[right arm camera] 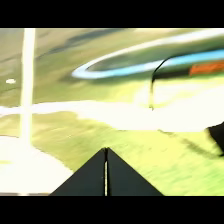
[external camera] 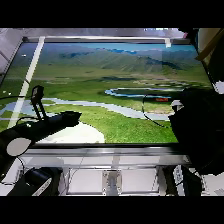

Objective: Fold the clothes and pants, and hang the long-sleeved shirts on hangers.

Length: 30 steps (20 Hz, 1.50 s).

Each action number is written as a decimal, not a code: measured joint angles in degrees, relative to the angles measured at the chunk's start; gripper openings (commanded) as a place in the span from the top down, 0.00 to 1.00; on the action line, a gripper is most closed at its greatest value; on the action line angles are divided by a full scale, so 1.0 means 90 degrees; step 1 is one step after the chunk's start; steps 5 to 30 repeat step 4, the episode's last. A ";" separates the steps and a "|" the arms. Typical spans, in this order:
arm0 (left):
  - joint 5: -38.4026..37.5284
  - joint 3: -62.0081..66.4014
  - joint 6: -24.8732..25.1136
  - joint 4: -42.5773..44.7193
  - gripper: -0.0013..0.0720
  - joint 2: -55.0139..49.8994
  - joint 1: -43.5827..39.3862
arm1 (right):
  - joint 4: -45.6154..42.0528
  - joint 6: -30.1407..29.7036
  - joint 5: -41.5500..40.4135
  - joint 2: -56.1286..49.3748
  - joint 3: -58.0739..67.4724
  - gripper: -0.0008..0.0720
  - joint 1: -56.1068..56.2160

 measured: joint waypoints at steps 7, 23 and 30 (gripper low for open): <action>-0.0053 0.0000 0.0000 -0.0053 0.95 0.0000 0.0000 | 0.0036 0.0554 0.0163 0.0000 0.0000 0.96 0.0073; -0.0053 0.0000 0.0000 -0.0053 0.95 0.0000 0.0000 | 0.0036 0.0554 0.0163 0.0000 0.0000 0.96 0.0073; -0.0053 0.0000 0.0000 -0.0053 0.95 0.0000 0.0000 | 0.0036 0.0554 0.0163 0.0000 0.0000 0.96 0.0073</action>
